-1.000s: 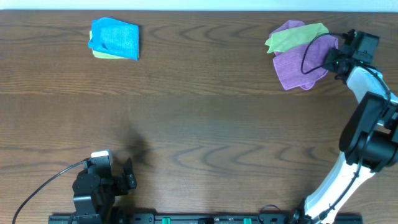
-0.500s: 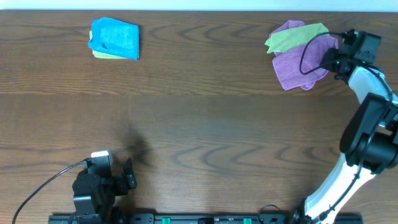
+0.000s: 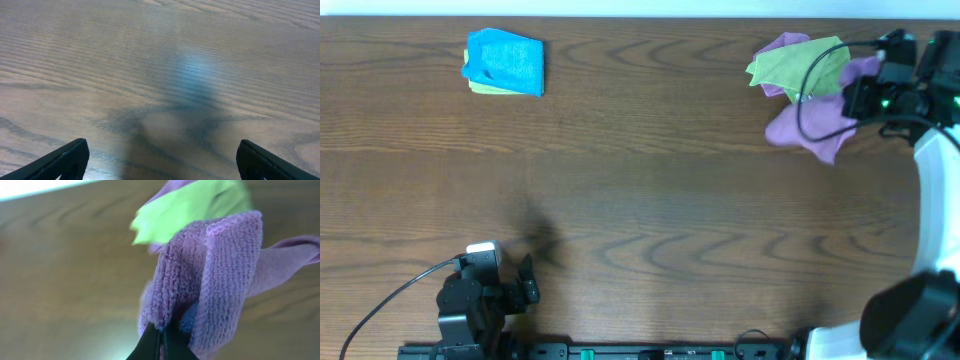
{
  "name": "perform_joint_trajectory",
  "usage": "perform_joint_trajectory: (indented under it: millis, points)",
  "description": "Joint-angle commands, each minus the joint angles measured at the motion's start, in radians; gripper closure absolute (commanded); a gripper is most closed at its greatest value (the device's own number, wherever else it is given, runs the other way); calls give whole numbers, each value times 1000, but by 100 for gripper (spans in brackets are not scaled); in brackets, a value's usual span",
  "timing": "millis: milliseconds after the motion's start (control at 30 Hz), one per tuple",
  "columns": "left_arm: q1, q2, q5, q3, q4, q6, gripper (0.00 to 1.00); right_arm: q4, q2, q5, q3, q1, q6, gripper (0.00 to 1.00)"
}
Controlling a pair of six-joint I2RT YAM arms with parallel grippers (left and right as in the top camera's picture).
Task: Fold the cloth
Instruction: 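Drag the purple cloth with the right gripper toward table center and release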
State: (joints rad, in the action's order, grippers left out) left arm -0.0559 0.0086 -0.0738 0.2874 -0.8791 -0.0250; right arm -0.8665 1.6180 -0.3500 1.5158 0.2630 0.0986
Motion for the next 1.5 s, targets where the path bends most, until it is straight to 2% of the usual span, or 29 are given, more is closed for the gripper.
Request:
perform_joint_trajectory:
  millis: [0,400,567,767,967,1167,1367,1400,1433,1467]
  points:
    - [5,-5,22,-23,-48,11,5,-98,-76,-21,8,-73,69,99]
    - [5,-5,22,-23,-48,11,5,-543,-340,-25,8,-288,117,99]
    - [5,-5,22,-23,-48,11,5,-637,-410,-87,-8,-409,135,99]
    - [5,-5,22,-23,-48,11,5,-618,-417,-172,-21,-571,118,99]
    - [5,-5,22,-23,-48,11,5,-580,-377,-165,-21,-682,100,99]
    - [5,-5,22,-23,-48,11,5,-459,-268,2,-47,-647,100,99]
    - [5,-5,22,-23,-48,11,5,-156,-55,167,-74,-481,57,98]
    - [5,-5,22,-23,-48,11,5,-102,-18,166,-74,-443,42,87]
    - [5,-5,22,-23,-48,11,5,-64,7,165,-74,-413,32,50]
    - [5,-5,22,-23,-48,11,5,-30,30,156,-74,-385,29,23]
